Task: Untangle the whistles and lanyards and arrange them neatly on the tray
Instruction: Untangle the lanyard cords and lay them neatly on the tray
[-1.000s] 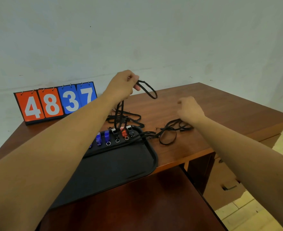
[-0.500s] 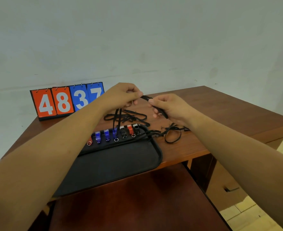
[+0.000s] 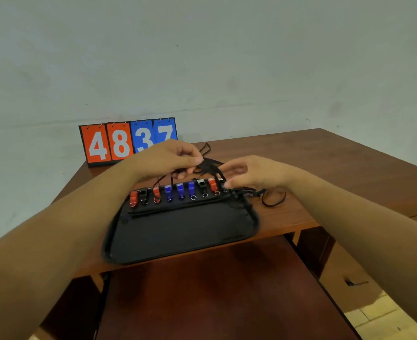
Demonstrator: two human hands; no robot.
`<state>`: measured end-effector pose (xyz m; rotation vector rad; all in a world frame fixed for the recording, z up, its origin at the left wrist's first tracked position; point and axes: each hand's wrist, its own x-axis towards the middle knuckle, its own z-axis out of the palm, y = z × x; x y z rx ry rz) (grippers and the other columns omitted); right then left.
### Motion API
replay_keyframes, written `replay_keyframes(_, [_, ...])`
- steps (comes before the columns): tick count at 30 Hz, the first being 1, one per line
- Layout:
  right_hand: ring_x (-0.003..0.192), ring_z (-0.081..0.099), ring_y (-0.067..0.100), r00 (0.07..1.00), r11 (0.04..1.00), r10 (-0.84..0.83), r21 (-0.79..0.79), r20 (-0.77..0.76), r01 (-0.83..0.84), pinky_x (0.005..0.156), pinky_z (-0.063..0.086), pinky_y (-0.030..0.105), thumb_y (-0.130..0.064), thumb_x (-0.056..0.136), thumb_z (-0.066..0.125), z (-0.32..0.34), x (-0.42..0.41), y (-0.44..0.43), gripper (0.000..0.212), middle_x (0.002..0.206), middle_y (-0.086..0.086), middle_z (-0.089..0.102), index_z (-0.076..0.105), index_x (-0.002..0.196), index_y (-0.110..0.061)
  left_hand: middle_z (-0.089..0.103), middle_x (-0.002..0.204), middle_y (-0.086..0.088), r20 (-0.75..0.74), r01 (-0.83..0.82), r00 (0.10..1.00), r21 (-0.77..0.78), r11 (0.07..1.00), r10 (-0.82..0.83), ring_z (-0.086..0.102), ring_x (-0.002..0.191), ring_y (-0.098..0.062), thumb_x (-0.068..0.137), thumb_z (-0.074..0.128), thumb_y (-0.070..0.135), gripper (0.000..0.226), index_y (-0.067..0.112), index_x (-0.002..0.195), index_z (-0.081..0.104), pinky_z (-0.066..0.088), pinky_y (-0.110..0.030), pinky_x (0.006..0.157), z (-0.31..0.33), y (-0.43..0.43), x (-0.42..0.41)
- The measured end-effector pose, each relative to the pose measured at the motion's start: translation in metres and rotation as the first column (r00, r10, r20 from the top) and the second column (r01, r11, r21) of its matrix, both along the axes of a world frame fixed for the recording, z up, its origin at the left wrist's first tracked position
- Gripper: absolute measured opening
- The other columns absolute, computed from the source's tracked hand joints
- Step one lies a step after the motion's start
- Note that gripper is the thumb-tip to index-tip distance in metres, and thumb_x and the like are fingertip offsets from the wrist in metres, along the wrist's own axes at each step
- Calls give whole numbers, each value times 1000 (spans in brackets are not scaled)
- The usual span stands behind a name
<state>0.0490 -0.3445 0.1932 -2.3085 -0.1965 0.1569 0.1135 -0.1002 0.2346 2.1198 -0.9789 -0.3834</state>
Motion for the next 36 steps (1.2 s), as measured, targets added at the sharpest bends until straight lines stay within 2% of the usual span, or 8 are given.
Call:
replay_keyframes(3, [112,66,30,997,957,83,279,4,-81,108,41,53,-34,83,77,-1,3,33,32,112,12,73,71,110,-17,61,69,0,3,14,1000,-56,998,-14,52,58,-7,99,55,25,18,13,95,69,48,-16,59,0,-2,-8])
replay_keyframes(5, [90,69,31,994,930,104,351,38,-110,97,47,56,-23,93,68,-1,2,43,13,85,16,72,72,95,-11,60,70,-1,-1,10,1000,-81,997,-10,52,58,-8,99,55,25,18,14,95,69,47,-17,59,0,2,-10])
replay_keyframes(7, [62,60,22,994,903,101,417,28,-104,67,49,44,-18,98,60,0,1,46,18,64,9,55,71,84,-15,60,66,0,-13,-9,1000,-72,997,8,51,55,-10,99,55,26,19,16,91,67,47,-21,59,-2,12,-8])
replay_keyframes(10, [45,31,10,998,909,70,412,6,-66,43,24,22,-16,98,59,2,0,39,15,57,1,40,65,88,-7,58,61,2,-9,-35,999,0,999,35,44,49,-11,99,55,31,23,20,83,66,42,-30,62,-9,32,-4])
replay_keyframes(23, [48,39,8,999,984,42,172,-14,-39,48,32,22,-31,96,63,-10,-10,47,22,69,5,57,70,96,-10,76,89,-9,-135,-132,982,14,991,133,53,50,-12,102,49,21,21,7,103,64,41,-18,50,-49,70,2])
replay_keyframes(27, [50,40,10,997,994,58,95,-45,-54,49,35,22,-31,95,65,-13,-9,48,24,70,3,59,69,93,-7,77,90,-9,-124,-217,970,-55,975,209,74,81,-21,101,47,18,21,5,101,63,59,-24,70,-52,74,4])
replay_keyframes(33, [52,47,10,998,998,26,-56,-63,-30,51,41,22,-35,95,64,-22,-9,25,23,65,-1,59,71,89,-14,75,82,-8,2,-401,913,-169,900,407,73,76,-23,101,47,24,21,13,95,63,56,-29,70,-55,95,9])
replay_keyframes(36, [67,64,16,996,977,44,-203,-78,-59,69,53,32,-32,92,68,-23,-11,12,20,80,1,73,73,95,-14,73,81,-14,-56,-422,905,-251,871,422,71,72,-26,101,47,22,18,14,95,63,53,-30,67,-52,103,5])
